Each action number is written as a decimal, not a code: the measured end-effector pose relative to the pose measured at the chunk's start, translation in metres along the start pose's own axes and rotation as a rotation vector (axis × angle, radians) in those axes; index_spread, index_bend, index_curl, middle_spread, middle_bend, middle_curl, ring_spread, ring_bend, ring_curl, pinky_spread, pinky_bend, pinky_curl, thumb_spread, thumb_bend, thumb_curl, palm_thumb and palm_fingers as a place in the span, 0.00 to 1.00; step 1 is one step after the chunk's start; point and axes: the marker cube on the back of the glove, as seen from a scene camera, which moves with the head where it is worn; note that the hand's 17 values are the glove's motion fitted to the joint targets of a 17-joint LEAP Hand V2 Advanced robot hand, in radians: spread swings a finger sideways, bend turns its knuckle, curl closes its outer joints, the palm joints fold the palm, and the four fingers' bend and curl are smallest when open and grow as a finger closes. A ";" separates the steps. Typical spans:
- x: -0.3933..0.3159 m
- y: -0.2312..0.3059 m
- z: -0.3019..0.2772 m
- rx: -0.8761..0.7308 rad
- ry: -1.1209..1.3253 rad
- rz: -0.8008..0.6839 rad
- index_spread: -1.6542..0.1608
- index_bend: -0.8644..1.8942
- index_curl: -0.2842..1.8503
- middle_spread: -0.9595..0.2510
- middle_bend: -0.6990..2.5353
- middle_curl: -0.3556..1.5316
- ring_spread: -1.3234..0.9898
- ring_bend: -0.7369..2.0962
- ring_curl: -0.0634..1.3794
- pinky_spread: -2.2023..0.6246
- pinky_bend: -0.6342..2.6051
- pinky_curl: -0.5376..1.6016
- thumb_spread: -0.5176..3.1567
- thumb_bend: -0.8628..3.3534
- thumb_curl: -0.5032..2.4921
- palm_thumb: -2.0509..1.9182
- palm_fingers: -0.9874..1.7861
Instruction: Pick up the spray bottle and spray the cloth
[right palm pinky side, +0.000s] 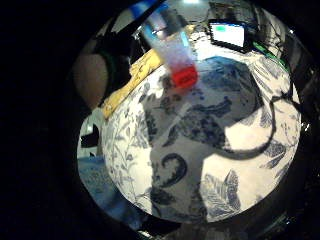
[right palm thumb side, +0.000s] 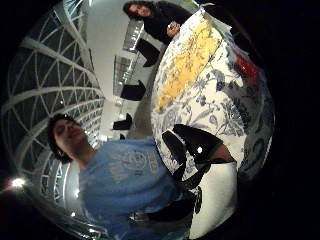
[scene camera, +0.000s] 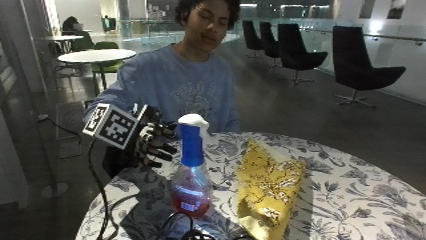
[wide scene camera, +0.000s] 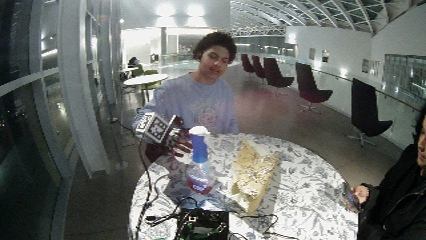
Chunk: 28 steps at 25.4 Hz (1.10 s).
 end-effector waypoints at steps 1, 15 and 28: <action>0.005 -0.006 -0.005 0.009 -0.037 0.029 0.72 0.31 0.22 0.76 0.31 0.36 0.55 0.43 0.28 0.84 0.31 0.40 0.42 0.24 0.24 0.66 0.59; 0.039 -0.104 0.019 0.155 -0.232 0.111 0.71 0.33 0.19 0.78 0.31 0.38 0.56 0.43 0.29 0.84 0.36 0.42 0.40 0.21 0.25 0.67 0.54; 0.029 -0.119 0.023 0.199 -0.125 0.101 0.74 0.36 0.21 0.74 0.33 0.39 0.55 0.47 0.30 0.82 0.34 0.41 0.39 0.23 0.29 0.75 0.69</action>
